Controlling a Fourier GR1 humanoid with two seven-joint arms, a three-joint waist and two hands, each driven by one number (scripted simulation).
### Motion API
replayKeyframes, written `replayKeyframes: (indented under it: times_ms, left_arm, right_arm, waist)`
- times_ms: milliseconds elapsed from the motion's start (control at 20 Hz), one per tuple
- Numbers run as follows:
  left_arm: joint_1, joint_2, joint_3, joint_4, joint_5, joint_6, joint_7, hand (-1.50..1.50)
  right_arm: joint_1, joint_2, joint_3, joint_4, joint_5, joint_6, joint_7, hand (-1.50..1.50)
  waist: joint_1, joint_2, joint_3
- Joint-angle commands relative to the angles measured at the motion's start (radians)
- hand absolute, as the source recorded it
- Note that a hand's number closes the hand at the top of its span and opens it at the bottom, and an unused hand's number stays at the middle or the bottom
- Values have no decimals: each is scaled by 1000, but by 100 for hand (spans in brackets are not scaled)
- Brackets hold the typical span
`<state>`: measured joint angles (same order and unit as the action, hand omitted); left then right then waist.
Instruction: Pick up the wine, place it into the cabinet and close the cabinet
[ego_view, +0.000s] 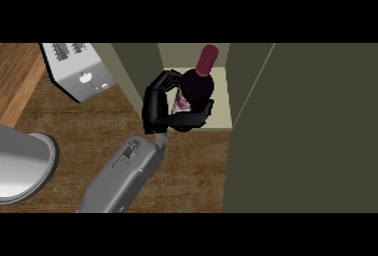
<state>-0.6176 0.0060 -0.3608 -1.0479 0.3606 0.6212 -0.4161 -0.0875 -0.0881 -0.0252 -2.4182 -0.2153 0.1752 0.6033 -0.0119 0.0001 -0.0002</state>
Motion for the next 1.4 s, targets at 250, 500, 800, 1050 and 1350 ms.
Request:
replayKeyframes:
  times_ms: [250, 500, 800, 1050, 1350]
  left_arm:
    - [-130, -6, 115, 166, 34, -80, 10, 150]
    - [-166, -1, 135, 258, 5, -98, 0, 150]
    - [-264, -6, 160, 407, 66, -74, -65, 150]
    - [-321, -6, 179, 512, 51, -64, -191, 150]
    - [-401, 30, 262, 626, 46, -98, -221, 150]
  right_arm:
    - [19, -20, -36, -122, -109, -5, 67, -150]
    - [86, -3, -22, -175, -104, 0, 53, -150]
    - [50, 28, 49, -143, -46, -18, 42, -150]
    - [98, 13, -2, -99, -89, 30, -17, -150]
    - [98, 9, 16, -143, -79, 15, 21, -150]
  waist:
    - [-6, 1, 0]
    - [-10, 0, 0]
    - [-20, 4, 0]
    - [-23, 5, 0]
    - [-21, 5, 0]
